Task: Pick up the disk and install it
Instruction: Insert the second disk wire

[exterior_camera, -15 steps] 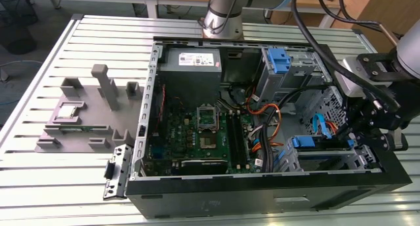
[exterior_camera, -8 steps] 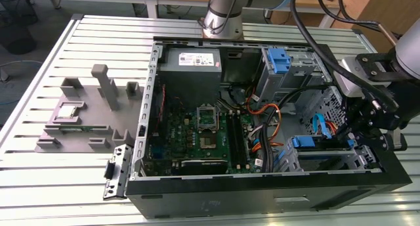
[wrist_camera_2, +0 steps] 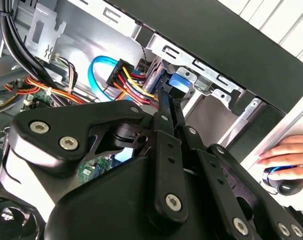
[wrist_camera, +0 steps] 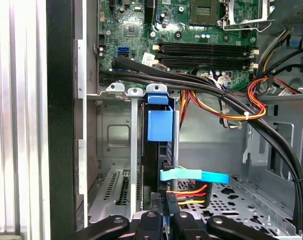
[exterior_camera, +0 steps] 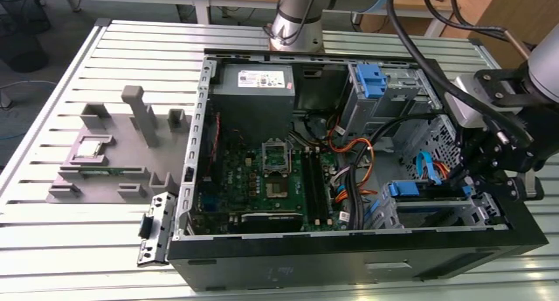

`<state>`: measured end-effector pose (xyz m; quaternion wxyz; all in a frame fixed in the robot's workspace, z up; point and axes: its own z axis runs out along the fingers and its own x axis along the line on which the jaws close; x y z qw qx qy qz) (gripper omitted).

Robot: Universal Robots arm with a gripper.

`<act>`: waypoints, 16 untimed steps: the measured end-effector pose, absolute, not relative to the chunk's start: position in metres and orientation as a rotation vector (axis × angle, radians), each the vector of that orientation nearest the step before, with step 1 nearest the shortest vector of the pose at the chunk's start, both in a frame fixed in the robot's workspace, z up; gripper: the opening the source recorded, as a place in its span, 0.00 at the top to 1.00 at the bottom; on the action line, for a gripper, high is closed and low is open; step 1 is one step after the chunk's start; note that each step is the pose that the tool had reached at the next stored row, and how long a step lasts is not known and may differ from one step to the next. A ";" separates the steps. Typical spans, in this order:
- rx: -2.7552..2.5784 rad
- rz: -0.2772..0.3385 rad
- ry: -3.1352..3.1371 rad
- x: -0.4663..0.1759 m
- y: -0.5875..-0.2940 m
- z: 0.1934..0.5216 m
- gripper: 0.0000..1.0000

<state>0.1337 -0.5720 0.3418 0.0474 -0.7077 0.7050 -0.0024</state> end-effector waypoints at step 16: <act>-2.194 -0.100 2.179 0.131 -0.563 0.343 0.84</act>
